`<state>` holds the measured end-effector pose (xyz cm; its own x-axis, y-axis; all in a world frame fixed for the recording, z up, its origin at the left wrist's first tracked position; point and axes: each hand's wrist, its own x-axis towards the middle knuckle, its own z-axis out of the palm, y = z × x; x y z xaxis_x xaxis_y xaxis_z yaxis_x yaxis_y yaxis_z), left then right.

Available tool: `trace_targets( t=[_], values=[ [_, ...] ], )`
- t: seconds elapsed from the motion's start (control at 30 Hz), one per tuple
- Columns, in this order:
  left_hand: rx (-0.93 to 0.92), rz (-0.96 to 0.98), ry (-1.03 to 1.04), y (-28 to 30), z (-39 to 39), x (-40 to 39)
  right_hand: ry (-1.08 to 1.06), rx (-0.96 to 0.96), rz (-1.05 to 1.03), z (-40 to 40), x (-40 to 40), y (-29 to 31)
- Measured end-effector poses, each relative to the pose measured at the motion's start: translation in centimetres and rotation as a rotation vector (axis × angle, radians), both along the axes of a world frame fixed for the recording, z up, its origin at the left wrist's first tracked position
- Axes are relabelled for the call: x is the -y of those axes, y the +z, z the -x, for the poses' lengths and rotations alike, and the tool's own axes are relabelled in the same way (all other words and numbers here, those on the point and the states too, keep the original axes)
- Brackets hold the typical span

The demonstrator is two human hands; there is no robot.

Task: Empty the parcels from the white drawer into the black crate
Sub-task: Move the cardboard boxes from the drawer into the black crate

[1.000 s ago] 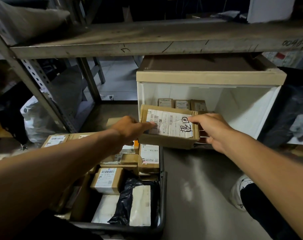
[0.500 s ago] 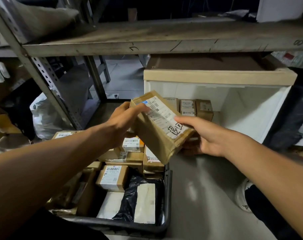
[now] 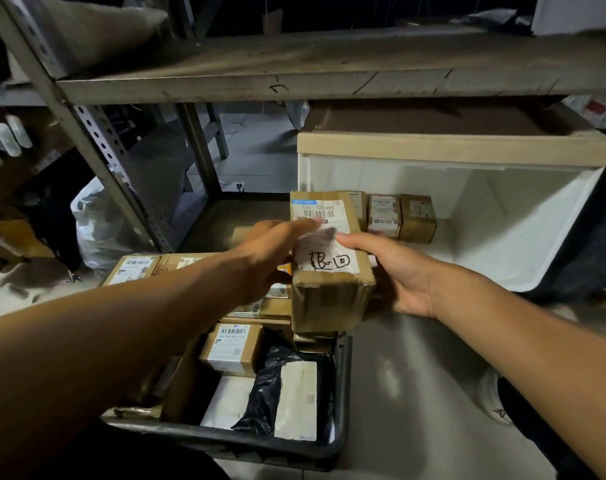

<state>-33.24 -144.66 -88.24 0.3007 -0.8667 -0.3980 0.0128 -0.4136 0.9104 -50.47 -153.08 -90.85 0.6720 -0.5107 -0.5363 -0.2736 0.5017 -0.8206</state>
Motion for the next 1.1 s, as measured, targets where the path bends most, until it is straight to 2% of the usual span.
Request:
trace_targets(
  t=[0.13, 0.47, 0.8, 1.0, 1.1],
  values=[
    [0.039, -0.073, -0.034, -1.5, -1.0, -1.5, 0.046, -0.106, 0.068, -1.5, -1.6, -0.9],
    [0.063, -0.241, 0.037, -4.5, -7.7, -8.1, 0.153, -0.128, 0.023, -8.8, -6.9, -5.9],
    [-0.022, -0.298, 0.206, -11.7, -12.1, -12.1, 0.151, -0.184, -0.092, -14.2, -11.2, -12.5],
    [-0.025, -0.294, 0.228, -13.3, -14.1, -13.5, 0.185, -0.195, -0.079, -16.7, -12.3, -14.4],
    [-0.016, -0.222, 0.285, -13.7, -14.6, -12.7, 0.210, -0.187, -0.063, -17.3, -11.6, -14.5]
  ],
)
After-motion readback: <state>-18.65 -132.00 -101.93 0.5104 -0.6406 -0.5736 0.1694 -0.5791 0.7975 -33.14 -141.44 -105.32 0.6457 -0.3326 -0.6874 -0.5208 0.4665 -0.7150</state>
